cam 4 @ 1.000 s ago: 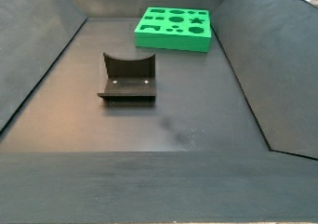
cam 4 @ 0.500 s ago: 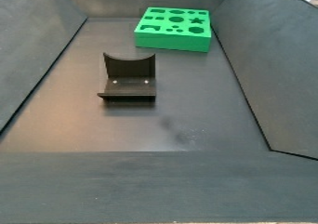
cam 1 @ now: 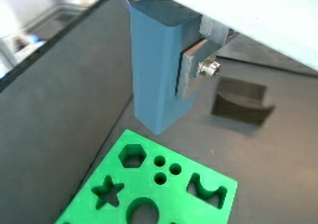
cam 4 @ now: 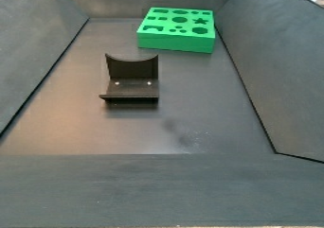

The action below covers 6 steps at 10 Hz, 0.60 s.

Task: Pick up the rectangle object. Move up. Move to above the board. Insert the rectangle object.
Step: Insert the rectangle object.

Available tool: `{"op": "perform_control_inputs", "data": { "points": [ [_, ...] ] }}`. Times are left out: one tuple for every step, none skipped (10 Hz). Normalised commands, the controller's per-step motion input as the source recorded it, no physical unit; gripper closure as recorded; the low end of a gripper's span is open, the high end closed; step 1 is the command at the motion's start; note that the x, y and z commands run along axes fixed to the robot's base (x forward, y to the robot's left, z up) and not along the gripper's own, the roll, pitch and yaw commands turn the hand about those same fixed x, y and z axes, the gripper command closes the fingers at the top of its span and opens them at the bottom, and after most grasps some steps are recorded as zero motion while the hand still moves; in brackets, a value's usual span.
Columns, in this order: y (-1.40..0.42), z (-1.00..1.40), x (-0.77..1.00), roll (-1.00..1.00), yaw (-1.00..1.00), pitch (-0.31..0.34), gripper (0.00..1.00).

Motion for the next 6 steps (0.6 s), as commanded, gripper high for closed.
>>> {"op": "perform_control_inputs", "data": {
  "points": [
    [0.0, -0.27, 0.0, 0.0, -1.0, 0.0, 1.0],
    [0.0, -0.27, 0.0, 0.0, -1.0, 0.0, 1.0],
    [0.0, -0.26, 0.0, 0.0, -1.0, 0.0, 1.0],
    [0.0, -0.27, 0.0, 0.0, -1.0, 0.0, 1.0],
    [0.0, -0.26, 0.0, 0.0, -1.0, 0.0, 1.0],
    [0.0, -0.27, 0.0, 0.0, -1.0, 0.0, 1.0]
  ]
}}
